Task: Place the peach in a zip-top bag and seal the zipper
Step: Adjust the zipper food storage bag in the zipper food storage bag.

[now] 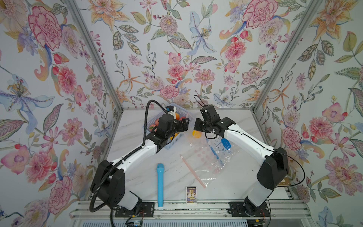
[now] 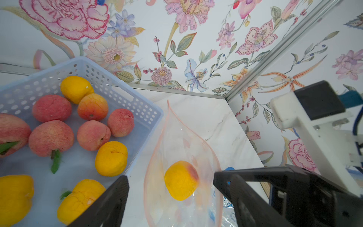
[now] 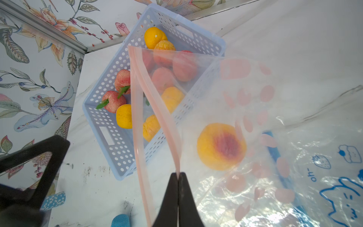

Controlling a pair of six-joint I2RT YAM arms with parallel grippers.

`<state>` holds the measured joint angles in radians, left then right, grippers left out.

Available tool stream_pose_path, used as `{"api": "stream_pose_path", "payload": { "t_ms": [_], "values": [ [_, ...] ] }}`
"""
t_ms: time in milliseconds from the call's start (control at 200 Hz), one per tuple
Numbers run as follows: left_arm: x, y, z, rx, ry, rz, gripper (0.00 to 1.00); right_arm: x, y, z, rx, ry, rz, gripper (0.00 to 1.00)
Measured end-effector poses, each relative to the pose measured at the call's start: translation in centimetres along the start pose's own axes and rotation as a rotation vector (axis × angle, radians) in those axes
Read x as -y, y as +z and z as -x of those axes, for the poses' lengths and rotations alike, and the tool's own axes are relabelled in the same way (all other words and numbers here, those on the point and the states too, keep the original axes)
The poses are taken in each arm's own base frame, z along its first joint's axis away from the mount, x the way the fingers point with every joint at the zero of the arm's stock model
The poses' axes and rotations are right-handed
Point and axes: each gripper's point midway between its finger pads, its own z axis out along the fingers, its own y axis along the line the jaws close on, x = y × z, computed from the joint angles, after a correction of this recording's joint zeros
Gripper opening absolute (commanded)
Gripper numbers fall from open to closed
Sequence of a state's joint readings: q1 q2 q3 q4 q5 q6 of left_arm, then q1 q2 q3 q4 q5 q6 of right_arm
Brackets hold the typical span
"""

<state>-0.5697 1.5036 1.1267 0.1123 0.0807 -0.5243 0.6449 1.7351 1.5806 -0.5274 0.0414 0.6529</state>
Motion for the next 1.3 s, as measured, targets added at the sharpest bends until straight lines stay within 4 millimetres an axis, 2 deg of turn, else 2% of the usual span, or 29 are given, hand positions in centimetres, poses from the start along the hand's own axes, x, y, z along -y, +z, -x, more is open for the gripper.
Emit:
{"api": "stream_pose_path", "payload": {
  "t_ms": [100, 170, 255, 350, 405, 506, 631, 831, 981, 1046, 1091, 1141, 1301],
  "values": [
    [-1.2, 0.9, -1.4, -0.038, 0.001, 0.043, 0.83, 0.1, 0.1, -0.2, -0.004, 0.000, -0.003, 0.00],
    [-2.1, 2.1, -3.2, -0.084, 0.002, 0.069, 0.83, 0.2, 0.2, -0.3, -0.007, -0.001, -0.005, 0.00],
    [-3.7, 3.6, -5.9, -0.157, -0.002, 0.111, 0.74, 0.2, 0.1, -0.4, -0.008, -0.001, -0.004, 0.00],
    [-4.8, 4.6, -8.2, -0.217, -0.018, 0.140, 0.59, 0.0, 0.0, -0.4, -0.006, -0.003, -0.001, 0.00],
    [-5.1, 4.9, -8.9, -0.235, -0.031, 0.145, 0.44, 0.0, -0.1, -0.4, -0.006, -0.004, 0.001, 0.00],
    [-4.8, 5.1, -9.4, -0.252, -0.053, 0.123, 0.18, 0.0, -0.3, -0.6, -0.005, -0.006, -0.002, 0.00],
    [-3.7, 5.3, -9.2, -0.251, -0.073, 0.066, 0.01, 0.5, -0.3, -0.7, -0.001, -0.007, -0.029, 0.02],
    [-2.1, 5.3, -8.9, -0.253, -0.113, -0.011, 0.00, 1.5, -0.1, -1.2, -0.016, -0.015, -0.091, 0.23],
    [-1.1, 5.1, -8.1, -0.233, -0.142, -0.057, 0.00, 1.5, 1.1, -1.6, -0.035, -0.014, -0.109, 0.43],
    [-0.9, 5.0, -8.0, -0.229, -0.152, -0.065, 0.00, 1.6, 1.7, -2.1, -0.050, -0.016, -0.118, 0.47],
    [-0.8, 5.0, -8.0, -0.227, -0.159, -0.070, 0.00, 1.7, 2.1, -2.4, -0.059, -0.018, -0.125, 0.46],
    [-0.8, 5.0, -8.0, -0.227, -0.165, -0.074, 0.00, 1.9, 2.4, -2.7, -0.070, -0.019, -0.134, 0.41],
    [-0.6, 5.0, -7.9, -0.225, -0.168, -0.083, 0.00, 2.8, 2.8, -3.0, -0.076, -0.014, -0.174, 0.07]
  ]
}}
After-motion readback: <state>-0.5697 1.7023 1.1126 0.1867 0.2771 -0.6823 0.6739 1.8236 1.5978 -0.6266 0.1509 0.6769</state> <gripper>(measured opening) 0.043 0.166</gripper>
